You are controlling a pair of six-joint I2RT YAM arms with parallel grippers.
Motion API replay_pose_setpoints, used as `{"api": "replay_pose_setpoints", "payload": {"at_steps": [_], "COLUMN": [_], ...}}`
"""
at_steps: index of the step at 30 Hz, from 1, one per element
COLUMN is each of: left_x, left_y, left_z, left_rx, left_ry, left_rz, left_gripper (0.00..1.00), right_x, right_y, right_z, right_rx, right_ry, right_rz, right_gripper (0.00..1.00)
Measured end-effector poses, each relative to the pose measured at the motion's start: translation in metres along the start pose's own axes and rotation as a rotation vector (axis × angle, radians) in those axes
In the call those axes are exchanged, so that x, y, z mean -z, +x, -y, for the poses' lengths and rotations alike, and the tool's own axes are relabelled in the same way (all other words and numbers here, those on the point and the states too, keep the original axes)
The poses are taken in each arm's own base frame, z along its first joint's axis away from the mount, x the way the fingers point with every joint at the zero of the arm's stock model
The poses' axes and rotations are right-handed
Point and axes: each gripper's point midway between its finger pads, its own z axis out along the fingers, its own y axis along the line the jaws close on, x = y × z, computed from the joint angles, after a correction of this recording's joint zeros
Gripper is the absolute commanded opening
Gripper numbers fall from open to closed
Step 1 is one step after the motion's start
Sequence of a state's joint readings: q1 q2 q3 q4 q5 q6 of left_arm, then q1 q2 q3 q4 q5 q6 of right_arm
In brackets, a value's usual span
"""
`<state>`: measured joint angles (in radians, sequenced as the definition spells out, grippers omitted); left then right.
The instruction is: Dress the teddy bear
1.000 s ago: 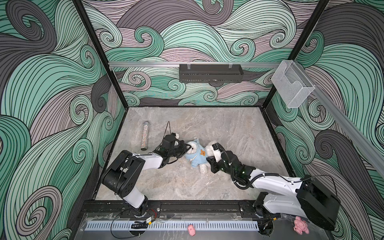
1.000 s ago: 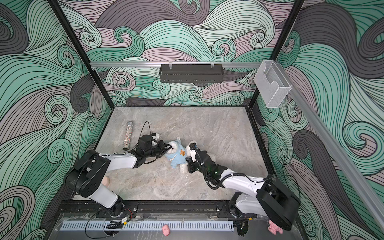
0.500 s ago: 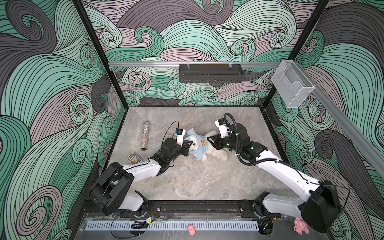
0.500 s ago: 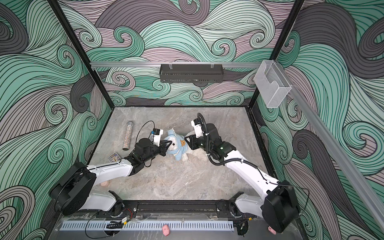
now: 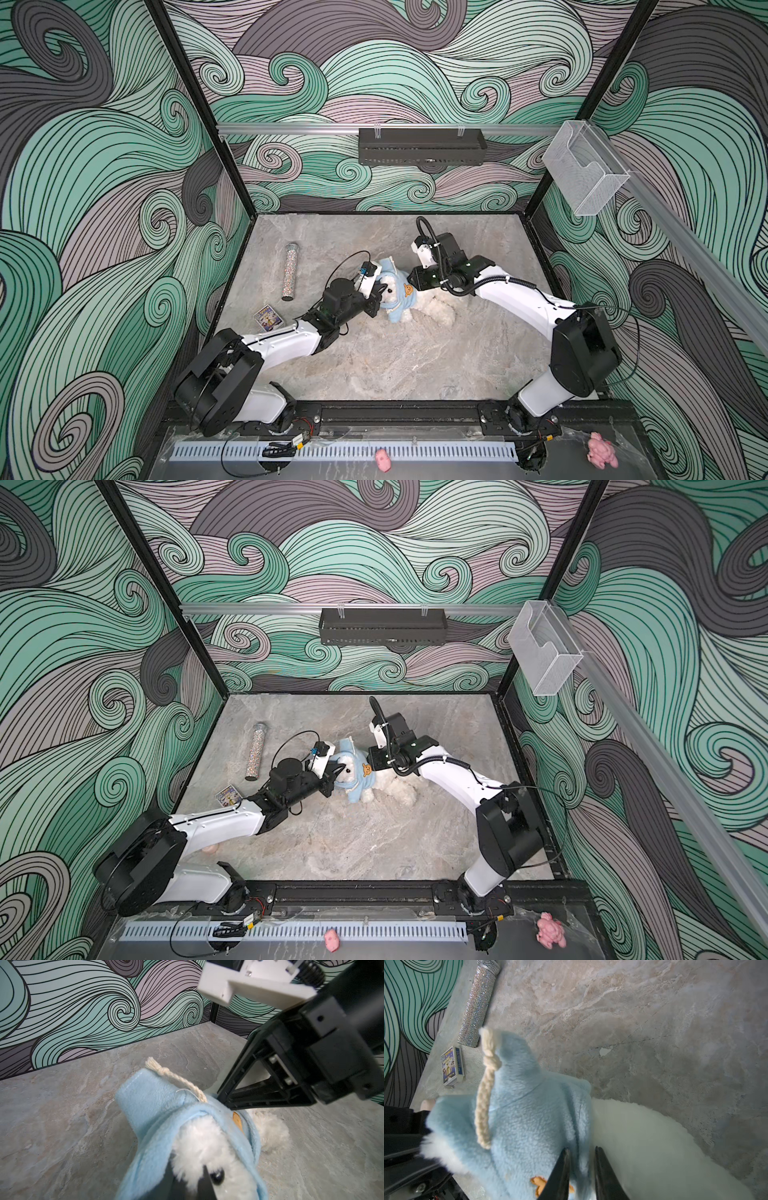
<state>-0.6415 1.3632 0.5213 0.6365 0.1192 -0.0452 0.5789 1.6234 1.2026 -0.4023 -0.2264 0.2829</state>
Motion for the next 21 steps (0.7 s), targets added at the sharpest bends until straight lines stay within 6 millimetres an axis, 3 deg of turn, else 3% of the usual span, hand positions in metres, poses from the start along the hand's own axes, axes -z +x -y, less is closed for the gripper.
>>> {"api": "replay_pose_setpoints", "payload": {"at_steps": [4,8,12,14,17,19,21], "left_x": [0.000,0.000,0.000,0.002,0.014,0.023,0.032], "left_y": [0.002,0.003,0.008,0.007,-0.001,-0.008,-0.015], "left_z": [0.000,-0.001,-0.005,-0.012,-0.021,-0.025,-0.030], "left_rx": [-0.015,-0.020,-0.005,0.036,0.143,0.222,0.315], "left_ry": [-0.002,-0.009,-0.045,-0.094,-0.182,-0.225,-0.266], "left_rz": [-0.007,-0.012,-0.031,-0.031,0.011,0.047,0.082], "left_gripper": [0.00,0.00,0.00,0.00,0.00,0.00,0.00], "right_x": [-0.007,-0.015,-0.015,-0.003,0.034,0.054,0.063], "right_y": [0.003,0.001,0.003,0.004,0.004,0.003,0.007], "right_z": [-0.002,-0.006,0.001,0.006,0.005,-0.006,-0.020], "right_rx": [-0.007,-0.030,-0.031,-0.024,-0.016,0.012,0.050], "right_ry": [-0.021,-0.059,-0.034,-0.006,0.025,0.033,0.051], "right_rz": [-0.021,-0.012,0.033,0.107,0.268,0.380,0.468], "right_gripper": [0.20,0.00,0.00,0.00,0.00,0.00,0.00]}}
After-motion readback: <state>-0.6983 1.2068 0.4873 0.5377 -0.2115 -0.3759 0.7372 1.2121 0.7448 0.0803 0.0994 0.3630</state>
